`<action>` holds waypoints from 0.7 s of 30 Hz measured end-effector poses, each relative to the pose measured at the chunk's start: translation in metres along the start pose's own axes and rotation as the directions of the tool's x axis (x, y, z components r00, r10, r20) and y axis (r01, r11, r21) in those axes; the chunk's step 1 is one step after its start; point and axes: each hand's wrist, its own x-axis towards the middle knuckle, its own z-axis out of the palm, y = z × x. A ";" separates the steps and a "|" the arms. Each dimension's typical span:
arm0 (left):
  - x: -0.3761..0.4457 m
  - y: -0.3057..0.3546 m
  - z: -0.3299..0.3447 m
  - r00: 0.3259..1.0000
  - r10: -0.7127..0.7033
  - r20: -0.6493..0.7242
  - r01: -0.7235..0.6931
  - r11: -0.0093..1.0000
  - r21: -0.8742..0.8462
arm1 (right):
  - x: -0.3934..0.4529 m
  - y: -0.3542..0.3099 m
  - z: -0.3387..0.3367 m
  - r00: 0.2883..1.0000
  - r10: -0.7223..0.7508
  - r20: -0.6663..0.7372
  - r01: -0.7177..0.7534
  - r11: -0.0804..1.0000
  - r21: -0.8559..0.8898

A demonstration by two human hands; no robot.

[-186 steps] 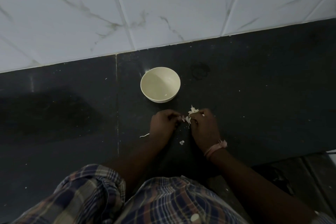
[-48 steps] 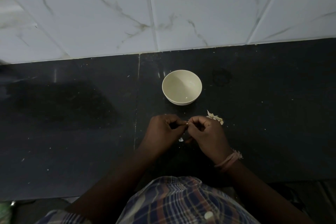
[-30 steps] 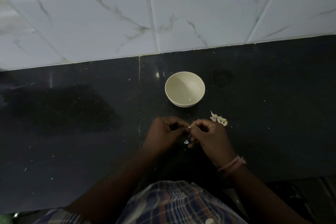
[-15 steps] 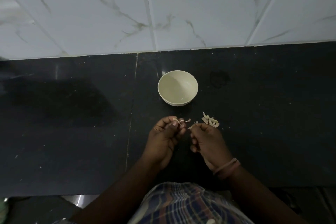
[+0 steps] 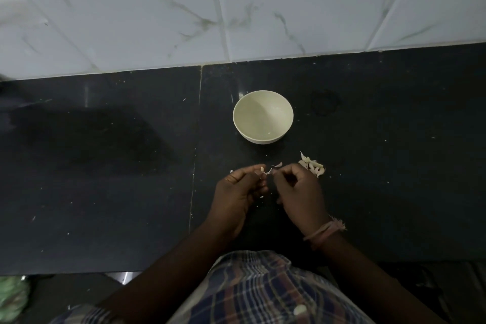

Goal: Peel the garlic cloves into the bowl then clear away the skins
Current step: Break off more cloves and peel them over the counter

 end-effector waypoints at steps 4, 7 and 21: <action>0.001 0.001 -0.006 0.997 0.080 0.005 -0.079 0.972 0.223 | -0.002 -0.001 0.001 0.993 -0.120 0.013 0.120 0.992 0.026; 0.002 0.007 -0.006 0.986 0.164 0.041 -0.166 0.897 0.409 | 0.002 -0.007 -0.001 0.967 -0.255 0.005 0.255 0.965 -0.066; 0.009 0.020 -0.001 0.989 0.150 0.019 -0.148 0.938 0.314 | 0.014 -0.019 0.000 0.994 -0.091 0.057 0.092 0.996 -0.010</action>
